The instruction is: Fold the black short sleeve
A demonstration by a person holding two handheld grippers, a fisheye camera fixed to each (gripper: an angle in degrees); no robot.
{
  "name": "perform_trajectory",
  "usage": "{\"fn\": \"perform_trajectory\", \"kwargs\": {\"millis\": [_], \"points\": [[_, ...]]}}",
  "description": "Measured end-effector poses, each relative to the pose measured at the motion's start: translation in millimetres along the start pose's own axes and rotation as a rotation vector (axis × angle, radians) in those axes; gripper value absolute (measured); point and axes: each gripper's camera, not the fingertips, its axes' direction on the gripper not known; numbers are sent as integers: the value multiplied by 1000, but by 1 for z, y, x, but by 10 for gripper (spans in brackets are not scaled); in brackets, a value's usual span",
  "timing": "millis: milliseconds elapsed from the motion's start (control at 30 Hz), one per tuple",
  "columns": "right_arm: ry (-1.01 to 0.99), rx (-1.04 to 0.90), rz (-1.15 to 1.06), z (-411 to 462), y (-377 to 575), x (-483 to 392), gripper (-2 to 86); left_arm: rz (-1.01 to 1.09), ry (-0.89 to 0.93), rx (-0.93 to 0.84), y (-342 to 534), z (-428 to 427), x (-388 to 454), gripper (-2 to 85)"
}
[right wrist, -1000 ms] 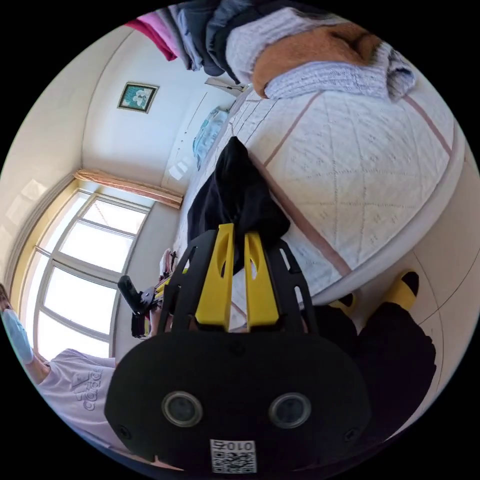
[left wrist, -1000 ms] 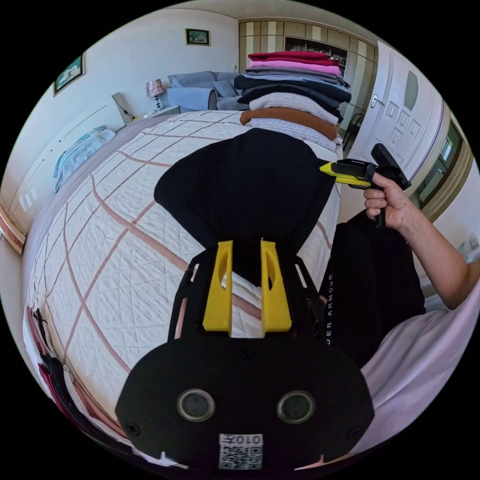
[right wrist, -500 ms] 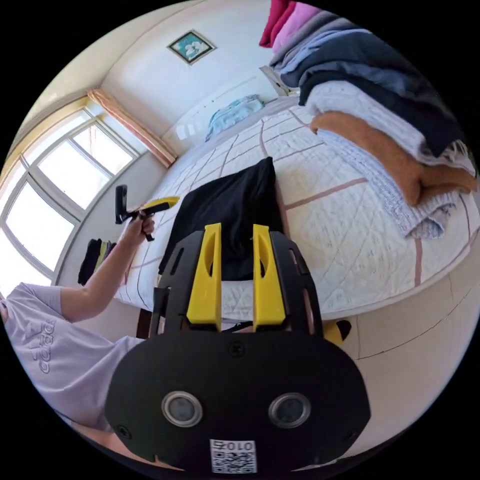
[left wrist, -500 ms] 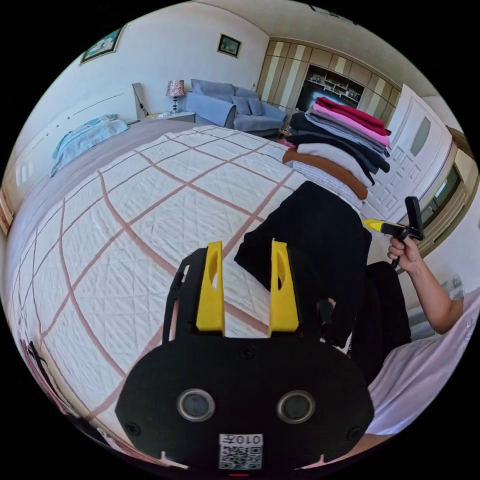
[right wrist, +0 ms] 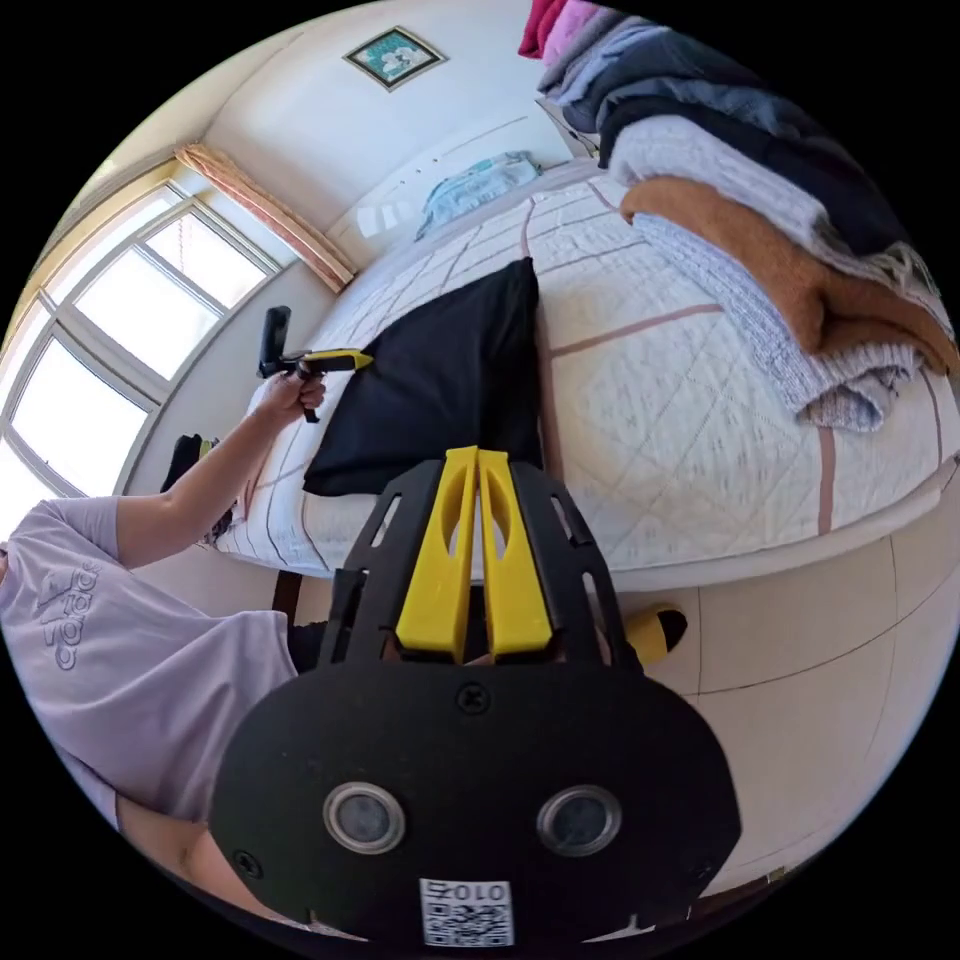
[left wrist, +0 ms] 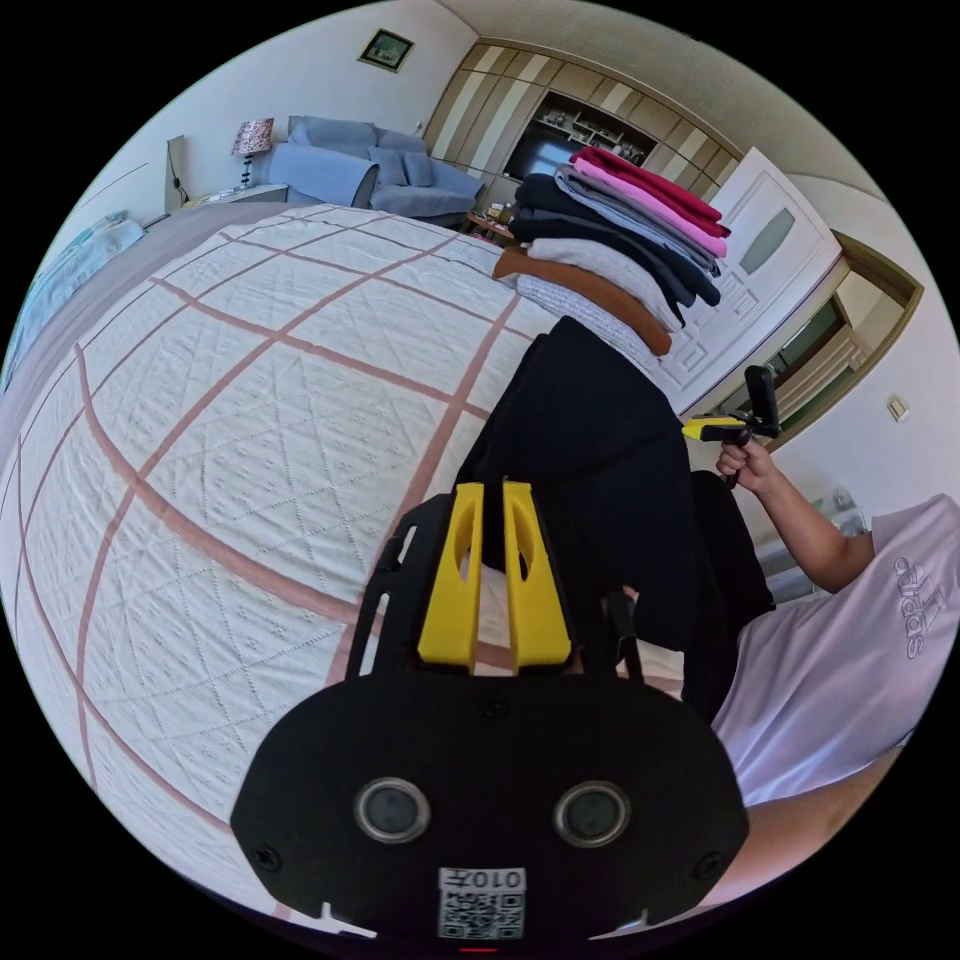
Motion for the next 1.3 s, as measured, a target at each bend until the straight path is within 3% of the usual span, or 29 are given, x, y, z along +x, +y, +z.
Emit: {"fn": "perform_trajectory", "kwargs": {"millis": [67,200,267,367,533,800,900,1000,1100,1200,1300], "points": [[-32,21,29,-4,8,5,28,-18,-9,1,-3,-2,-1,48],[-60,237,24,-45,15,-8,34,35,-242,105,0,-40,49,51],[-83,272,48,-53,-1,-12,52,110,-218,158,-1,-45,85,51],[-118,228,58,-37,-35,-15,67,286,-132,131,-17,-16,151,50],[-127,136,73,10,-69,-31,62,475,-238,75,-52,68,225,46],[80,93,18,19,-86,-85,36,503,-75,-187,-55,154,220,32],[76,-7,27,45,-91,-89,36,523,-14,-105,-53,125,222,38],[179,35,54,37,-83,-105,41,402,18,49,-43,64,196,44],[271,142,64,13,-69,-139,61,208,-118,153,-21,-4,130,48],[119,158,-172,20,-59,-215,71,25,-280,181,4,-53,37,52],[37,101,-410,66,-38,-305,83,-19,-162,136,13,-64,-49,57]]}}
